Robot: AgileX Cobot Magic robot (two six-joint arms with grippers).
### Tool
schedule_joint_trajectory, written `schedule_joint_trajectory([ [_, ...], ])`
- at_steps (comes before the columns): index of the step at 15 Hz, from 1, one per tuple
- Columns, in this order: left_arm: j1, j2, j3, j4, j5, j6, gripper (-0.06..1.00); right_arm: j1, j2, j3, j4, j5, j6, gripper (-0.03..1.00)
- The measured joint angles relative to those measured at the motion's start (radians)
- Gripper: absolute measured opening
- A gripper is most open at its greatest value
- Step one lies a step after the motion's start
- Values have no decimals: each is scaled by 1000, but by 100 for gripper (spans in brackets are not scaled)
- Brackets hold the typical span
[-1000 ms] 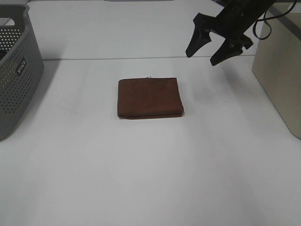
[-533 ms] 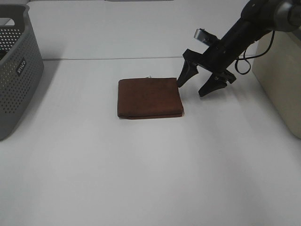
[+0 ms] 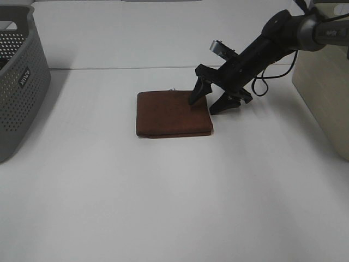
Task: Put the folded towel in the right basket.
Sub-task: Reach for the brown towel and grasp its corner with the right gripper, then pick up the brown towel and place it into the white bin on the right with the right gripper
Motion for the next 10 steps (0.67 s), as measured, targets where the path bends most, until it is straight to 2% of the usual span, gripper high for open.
schedule_joint_trajectory([
  [1,0,0,0,0,0,0,97,12,3,0,0,-16,1,62],
  [3,0,0,0,0,0,0,97,15,11,0,-6,-34,18,40],
  [4,0,0,0,0,0,0,97,14,16,0,-10,-40,27,28],
  [5,0,0,0,0,0,0,97,13,17,0,-12,-41,29,10],
  [6,0,0,0,0,0,0,97,13,17,0,-10,-41,29,6],
  [10,0,0,0,0,0,0,97,13,-8,-44,-8,0,27,6],
])
